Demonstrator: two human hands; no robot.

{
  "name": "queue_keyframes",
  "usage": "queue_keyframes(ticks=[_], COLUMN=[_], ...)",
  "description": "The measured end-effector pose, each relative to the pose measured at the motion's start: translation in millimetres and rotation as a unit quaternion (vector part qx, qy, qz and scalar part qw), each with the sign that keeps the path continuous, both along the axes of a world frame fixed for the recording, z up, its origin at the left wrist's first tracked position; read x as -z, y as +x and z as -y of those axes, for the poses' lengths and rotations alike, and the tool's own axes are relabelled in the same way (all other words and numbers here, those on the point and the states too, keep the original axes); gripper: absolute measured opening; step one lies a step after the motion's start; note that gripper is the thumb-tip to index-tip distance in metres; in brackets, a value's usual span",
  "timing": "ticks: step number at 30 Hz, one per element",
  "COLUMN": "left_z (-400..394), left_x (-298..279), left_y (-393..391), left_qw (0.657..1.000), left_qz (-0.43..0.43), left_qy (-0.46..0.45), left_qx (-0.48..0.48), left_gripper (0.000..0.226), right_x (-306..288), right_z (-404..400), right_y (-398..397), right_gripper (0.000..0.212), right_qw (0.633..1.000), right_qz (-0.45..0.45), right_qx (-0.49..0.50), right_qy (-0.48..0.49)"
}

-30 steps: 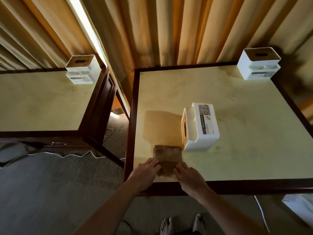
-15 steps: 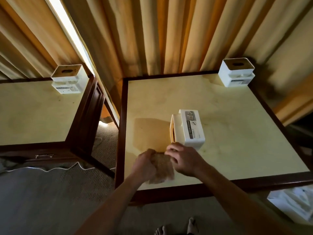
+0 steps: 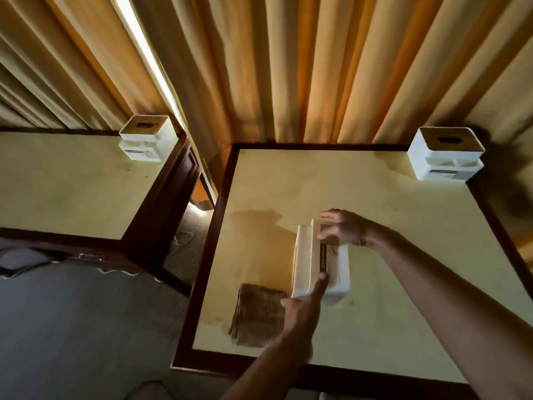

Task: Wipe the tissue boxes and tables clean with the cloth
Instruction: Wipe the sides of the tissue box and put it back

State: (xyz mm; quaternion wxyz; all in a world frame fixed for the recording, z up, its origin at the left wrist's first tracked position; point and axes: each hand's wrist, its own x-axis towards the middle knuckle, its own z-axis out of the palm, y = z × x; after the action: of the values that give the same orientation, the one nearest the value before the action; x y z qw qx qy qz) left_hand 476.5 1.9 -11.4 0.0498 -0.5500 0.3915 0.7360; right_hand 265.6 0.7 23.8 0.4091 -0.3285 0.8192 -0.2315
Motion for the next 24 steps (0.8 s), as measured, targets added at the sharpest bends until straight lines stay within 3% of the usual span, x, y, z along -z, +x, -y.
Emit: queue_keyframes(ticks=[1,3,6,11,15,18,24], left_z=[-4.4,-11.3,-15.5,-17.0,-15.0,-14.8,-4.1], left_x=[3.2,0.9,0.3,8.0,13.7,18.9,22.7], left_y=[-3.5,-10.4,-25.1,-37.6,-37.1,-38.4,-43.8], left_qw=[1.0,0.997,0.995,0.989,0.982,0.978,0.973], left_qz=[-0.011,-0.058,-0.057,-0.036,-0.088,-0.1,-0.168], left_qy=[-0.013,-0.037,-0.036,-0.013,0.023,0.029,-0.026], left_qx=[-0.005,-0.027,-0.076,-0.146,-0.164,-0.179,-0.157], left_gripper=[0.136,0.102,0.07,0.075,0.084,0.095,0.088], right_x=[0.6,2.4,0.0,6.6,15.8,15.2,7.6], right_z=[4.9,13.8,26.9,35.1,28.1,26.0,16.9], right_y=[-7.5,-20.2,-28.0,-35.2,-40.9,-41.6,-50.8], right_gripper=[0.087,0.092,0.084,0.113,0.068,0.058,0.045], right_qw=[0.999,0.994,0.986,0.974,0.973,0.972,0.974], right_qz=[0.009,0.025,0.053,0.103,0.152,0.157,0.152], right_qx=[-0.022,-0.078,-0.135,-0.179,-0.165,-0.169,-0.164], right_qy=[0.028,0.069,0.086,0.092,0.06,0.052,0.02])
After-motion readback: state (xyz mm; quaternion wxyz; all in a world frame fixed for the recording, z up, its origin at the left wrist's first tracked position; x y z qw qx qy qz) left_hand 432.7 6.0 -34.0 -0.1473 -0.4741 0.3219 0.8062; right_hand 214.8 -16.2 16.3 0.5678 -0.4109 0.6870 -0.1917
